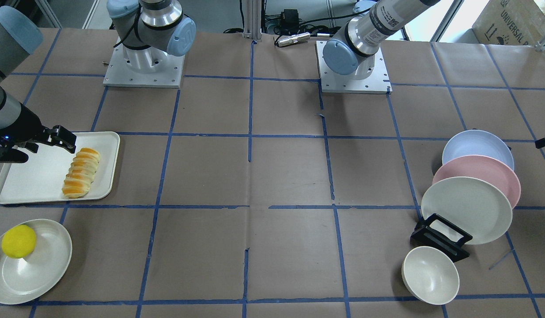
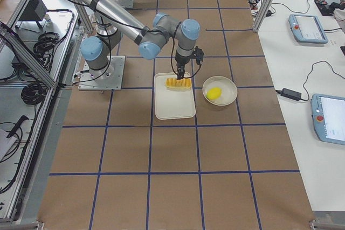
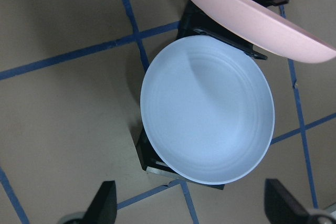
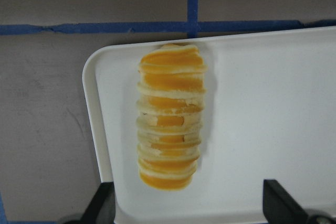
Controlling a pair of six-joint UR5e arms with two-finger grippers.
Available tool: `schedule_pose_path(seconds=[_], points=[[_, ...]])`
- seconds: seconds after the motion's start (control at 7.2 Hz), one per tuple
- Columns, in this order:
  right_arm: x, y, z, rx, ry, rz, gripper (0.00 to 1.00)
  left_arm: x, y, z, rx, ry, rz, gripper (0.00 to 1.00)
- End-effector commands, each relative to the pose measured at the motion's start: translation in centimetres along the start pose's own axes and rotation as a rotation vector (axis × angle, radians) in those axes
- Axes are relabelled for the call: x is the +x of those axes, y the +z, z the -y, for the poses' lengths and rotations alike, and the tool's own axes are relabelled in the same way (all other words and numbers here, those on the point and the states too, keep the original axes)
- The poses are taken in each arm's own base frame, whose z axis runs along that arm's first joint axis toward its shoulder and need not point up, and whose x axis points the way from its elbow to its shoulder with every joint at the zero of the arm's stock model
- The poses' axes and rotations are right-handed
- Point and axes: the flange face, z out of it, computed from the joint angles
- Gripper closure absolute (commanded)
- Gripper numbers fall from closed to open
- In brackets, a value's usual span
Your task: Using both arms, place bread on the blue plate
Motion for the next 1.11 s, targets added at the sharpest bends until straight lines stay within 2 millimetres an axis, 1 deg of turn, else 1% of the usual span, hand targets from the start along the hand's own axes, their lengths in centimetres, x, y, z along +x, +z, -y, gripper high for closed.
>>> schedule_pose_path(seconds=[0.0,0.14,0.28,0.42,0.56,0.69,0.83,0.97], points=[[0.3,1.7,0.3,0.032,0.007,-0.013,0.01,0.1,3.1,3.0,-0.026,-0.018,-0.03,0.0],[0.5,2.7,1.1,0.045,0.008,-0.018,0.01,-0.5,4.6,4.0,-0.033,-0.009,-0.033,0.0],[1.0,4.2,2.1,0.045,0.014,-0.016,0.01,-1.7,6.6,4.2,-0.043,-0.011,-0.057,0.0],[1.4,5.5,3.2,0.053,0.019,-0.02,0.01,-2.3,7.8,4.3,-0.057,-0.013,-0.073,0.0],[1.7,5.9,3.8,0.05,0.023,-0.02,0.01,-2.8,8.8,4.1,-0.077,-0.015,-0.082,0.0],[1.3,5.7,3.3,0.043,0.049,-0.02,0.01,-3.7,10.3,3.8,-0.108,-0.019,-0.094,0.0],[0.6,5.7,2.8,0.046,0.07,0.0,0.01,-4.1,10.8,3.5,-0.114,-0.023,-0.099,0.0],[-0.1,6.6,2.0,0.035,0.077,0.021,0.01,-4.0,11.2,3.4,-0.119,-0.024,-0.107,0.0]])
